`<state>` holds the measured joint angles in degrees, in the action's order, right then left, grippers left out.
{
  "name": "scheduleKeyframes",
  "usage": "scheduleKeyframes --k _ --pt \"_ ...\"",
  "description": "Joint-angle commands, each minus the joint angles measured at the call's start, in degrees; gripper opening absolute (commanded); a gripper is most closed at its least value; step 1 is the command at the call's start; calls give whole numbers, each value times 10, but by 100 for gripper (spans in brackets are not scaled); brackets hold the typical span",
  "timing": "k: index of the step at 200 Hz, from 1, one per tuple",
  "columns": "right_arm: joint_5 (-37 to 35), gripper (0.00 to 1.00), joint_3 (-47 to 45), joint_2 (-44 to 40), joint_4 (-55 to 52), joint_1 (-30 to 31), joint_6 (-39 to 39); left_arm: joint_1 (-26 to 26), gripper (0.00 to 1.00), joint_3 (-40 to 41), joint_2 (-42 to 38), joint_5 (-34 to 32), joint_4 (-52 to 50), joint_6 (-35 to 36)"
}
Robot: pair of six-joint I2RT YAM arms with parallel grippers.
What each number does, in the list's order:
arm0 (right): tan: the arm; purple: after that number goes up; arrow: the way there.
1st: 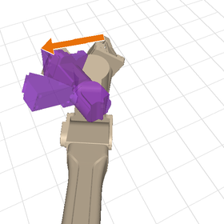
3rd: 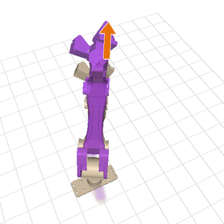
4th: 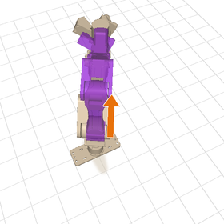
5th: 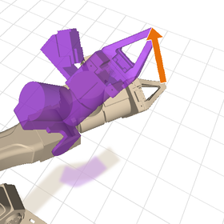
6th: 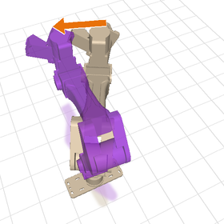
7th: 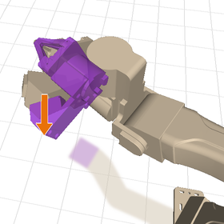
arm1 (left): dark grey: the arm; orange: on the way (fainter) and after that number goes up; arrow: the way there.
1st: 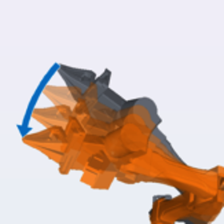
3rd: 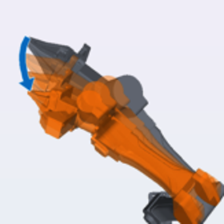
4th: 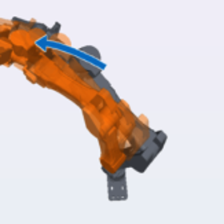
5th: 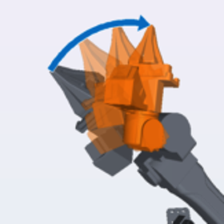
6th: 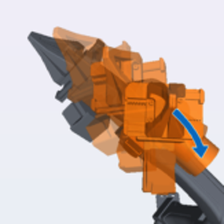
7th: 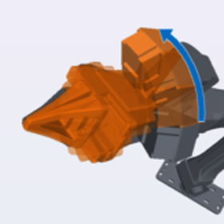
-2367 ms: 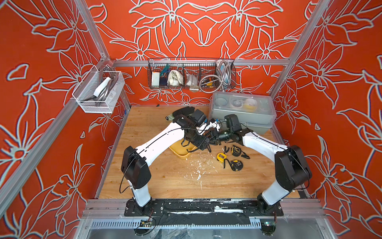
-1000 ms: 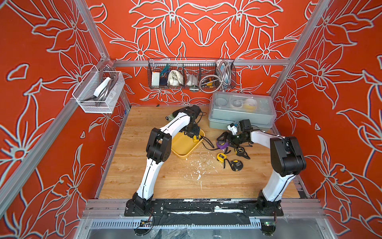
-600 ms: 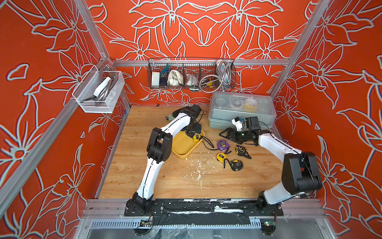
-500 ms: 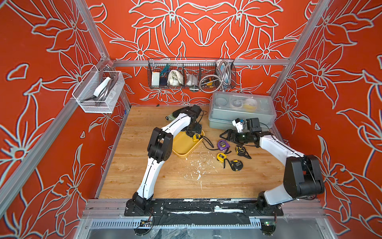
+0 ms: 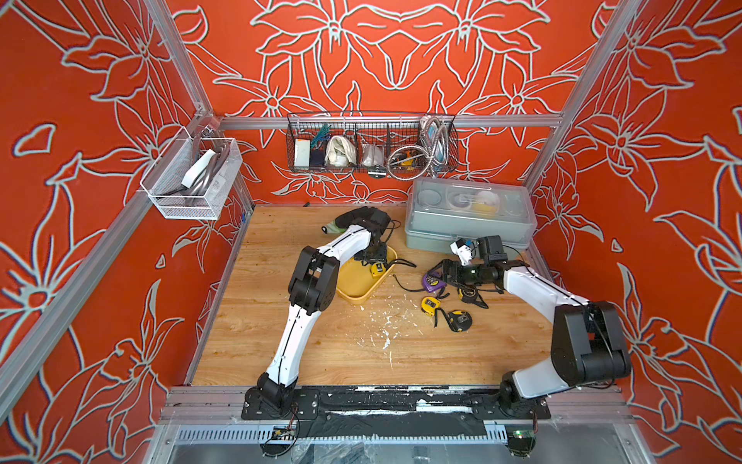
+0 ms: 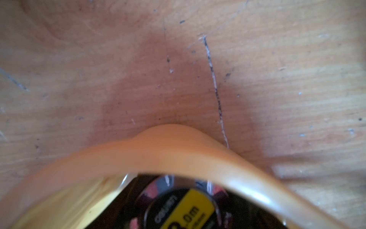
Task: Take the tape measure out of the storage box
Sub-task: Pick up the tape measure from the storage box.
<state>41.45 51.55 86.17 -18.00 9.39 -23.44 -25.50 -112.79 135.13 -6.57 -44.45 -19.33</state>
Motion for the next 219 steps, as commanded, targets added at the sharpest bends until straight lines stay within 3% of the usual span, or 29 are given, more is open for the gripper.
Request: scheduleKeyframes --k 1,22,69,170,219 --pt "6 100 -4 6 2 7 5 3 78 26 -15 -19 -16 -5" --pt "4 100 -2 11 5 11 2 3 99 31 -22 -19 -11 -19" --pt "-3 100 0 11 2 16 4 3 99 64 -35 -10 55 -50" --pt "-8 100 -13 0 -16 25 16 2 99 56 4 -28 166 -5" --pt "-10 100 -23 -1 -1 34 7 0 71 26 15 -21 142 -3"
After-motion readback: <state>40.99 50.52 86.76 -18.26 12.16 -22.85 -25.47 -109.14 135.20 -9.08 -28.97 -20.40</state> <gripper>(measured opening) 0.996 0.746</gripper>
